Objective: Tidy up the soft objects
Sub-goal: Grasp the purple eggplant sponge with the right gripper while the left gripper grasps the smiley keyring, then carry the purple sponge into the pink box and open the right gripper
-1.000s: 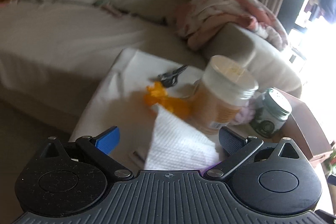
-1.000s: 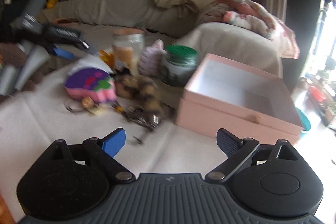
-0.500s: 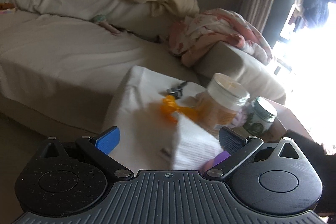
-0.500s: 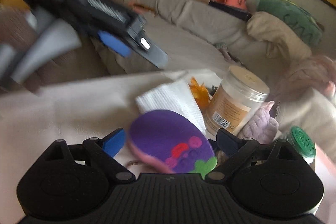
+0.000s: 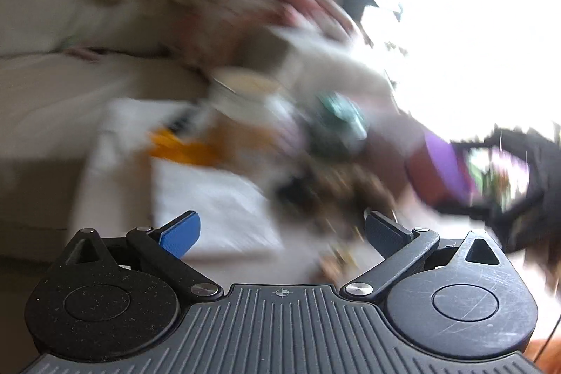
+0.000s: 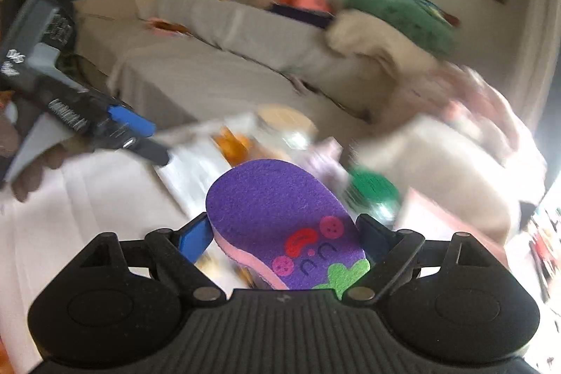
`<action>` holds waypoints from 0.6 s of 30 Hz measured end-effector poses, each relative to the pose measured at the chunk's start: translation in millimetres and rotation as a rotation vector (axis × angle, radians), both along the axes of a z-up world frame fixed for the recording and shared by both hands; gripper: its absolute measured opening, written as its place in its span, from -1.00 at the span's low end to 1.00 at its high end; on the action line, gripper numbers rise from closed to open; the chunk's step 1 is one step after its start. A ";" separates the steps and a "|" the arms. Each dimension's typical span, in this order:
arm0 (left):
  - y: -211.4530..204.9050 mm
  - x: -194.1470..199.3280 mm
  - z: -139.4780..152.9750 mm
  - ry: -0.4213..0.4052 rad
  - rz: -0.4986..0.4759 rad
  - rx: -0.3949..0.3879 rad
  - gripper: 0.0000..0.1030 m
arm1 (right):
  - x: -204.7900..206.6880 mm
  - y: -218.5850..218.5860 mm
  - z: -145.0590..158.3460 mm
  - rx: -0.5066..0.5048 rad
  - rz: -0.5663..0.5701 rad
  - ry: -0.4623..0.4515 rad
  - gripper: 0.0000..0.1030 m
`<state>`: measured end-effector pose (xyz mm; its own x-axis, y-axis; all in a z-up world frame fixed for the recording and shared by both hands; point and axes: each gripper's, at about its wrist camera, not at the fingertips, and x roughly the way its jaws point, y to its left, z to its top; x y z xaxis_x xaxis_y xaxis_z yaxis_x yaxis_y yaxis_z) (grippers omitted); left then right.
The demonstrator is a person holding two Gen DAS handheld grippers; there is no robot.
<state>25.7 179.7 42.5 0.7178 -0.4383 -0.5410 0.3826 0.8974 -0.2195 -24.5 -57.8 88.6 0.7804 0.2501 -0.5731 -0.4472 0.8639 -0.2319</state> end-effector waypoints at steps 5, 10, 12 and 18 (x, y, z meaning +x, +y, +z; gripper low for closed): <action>-50.1 0.5 -22.1 0.063 -0.078 0.129 1.00 | -26.4 -40.1 -16.4 0.013 -0.119 0.045 0.70; -83.0 -1.4 -25.1 0.012 -0.109 0.239 0.97 | -51.5 -63.5 -28.9 0.023 -0.166 0.045 0.71; -89.5 -1.9 -28.2 0.009 -0.095 0.296 0.71 | -53.9 -65.5 -31.3 0.030 -0.176 0.048 0.71; -92.5 -0.3 -33.0 0.002 -0.068 0.318 -0.40 | -66.8 -76.0 -37.0 0.061 -0.203 0.051 0.71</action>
<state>25.4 87.2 9.5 0.6916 -0.2941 -0.6597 0.4438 0.8936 0.0670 -91.3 -133.8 51.6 0.7886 0.1265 -0.6017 -0.2729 0.9490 -0.1582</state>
